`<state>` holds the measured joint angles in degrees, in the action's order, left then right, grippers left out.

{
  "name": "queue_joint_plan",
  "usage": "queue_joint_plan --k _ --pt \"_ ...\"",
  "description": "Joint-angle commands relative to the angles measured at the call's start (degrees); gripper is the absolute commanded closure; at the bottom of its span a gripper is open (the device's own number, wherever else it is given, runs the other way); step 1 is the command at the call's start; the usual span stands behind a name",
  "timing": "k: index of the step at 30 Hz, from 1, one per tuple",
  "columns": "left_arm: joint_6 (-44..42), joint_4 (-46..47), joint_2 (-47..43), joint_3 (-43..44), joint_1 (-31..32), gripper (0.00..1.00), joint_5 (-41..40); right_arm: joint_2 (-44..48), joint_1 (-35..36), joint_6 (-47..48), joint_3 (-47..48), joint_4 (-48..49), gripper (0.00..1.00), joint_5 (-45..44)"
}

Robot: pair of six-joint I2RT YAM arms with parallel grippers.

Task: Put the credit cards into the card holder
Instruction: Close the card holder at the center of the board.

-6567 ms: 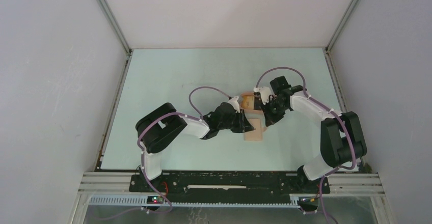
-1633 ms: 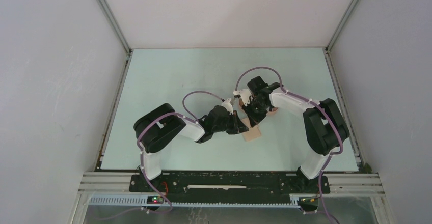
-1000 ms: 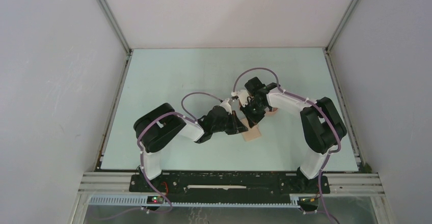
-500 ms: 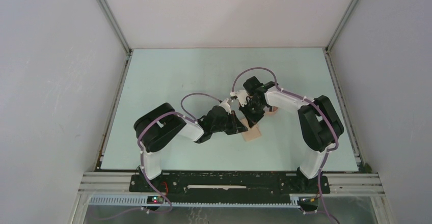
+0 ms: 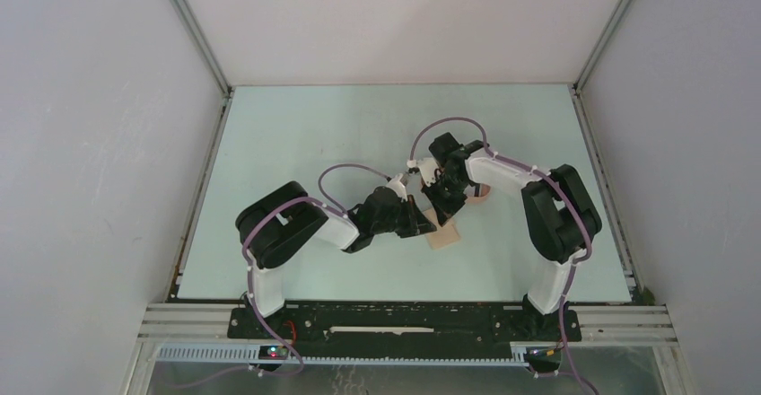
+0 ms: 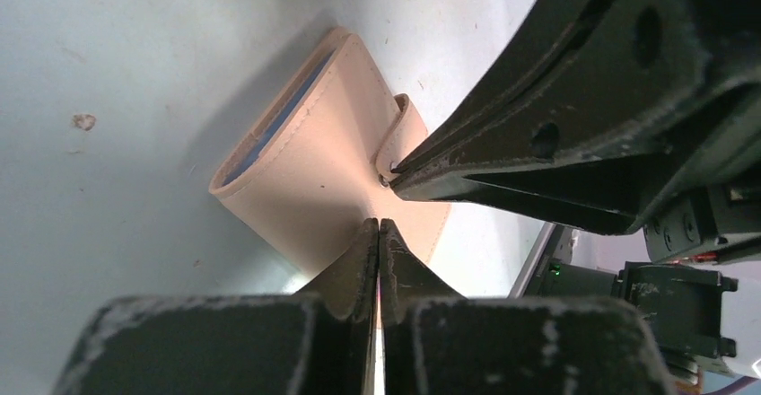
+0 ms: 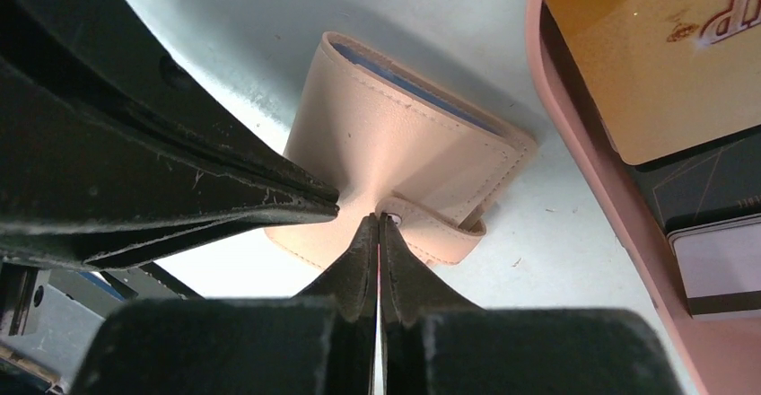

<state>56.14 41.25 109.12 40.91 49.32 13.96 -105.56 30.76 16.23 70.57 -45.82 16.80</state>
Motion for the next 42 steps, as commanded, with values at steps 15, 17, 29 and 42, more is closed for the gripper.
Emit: queue_joint_plan --k 15,17,29,42 --pt "-5.4 1.6 -2.3 -1.8 -0.1 0.96 -0.6 -3.4 -0.8 1.7 -2.4 -0.1 0.78 2.8" --pt "-6.0 1.2 -3.6 -2.2 0.0 0.95 -1.0 -1.2 -0.9 2.4 -2.3 -0.2 0.71 3.9" --pt "-14.4 -10.0 -18.3 -5.1 0.0 0.73 -5.0 15.8 -6.8 7.3 -3.9 -1.8 0.47 11.7" --pt "-30.7 -34.1 -48.1 -5.7 0.0 0.48 -18.5 39.5 -19.0 11.2 -6.0 0.7 0.48 15.5"
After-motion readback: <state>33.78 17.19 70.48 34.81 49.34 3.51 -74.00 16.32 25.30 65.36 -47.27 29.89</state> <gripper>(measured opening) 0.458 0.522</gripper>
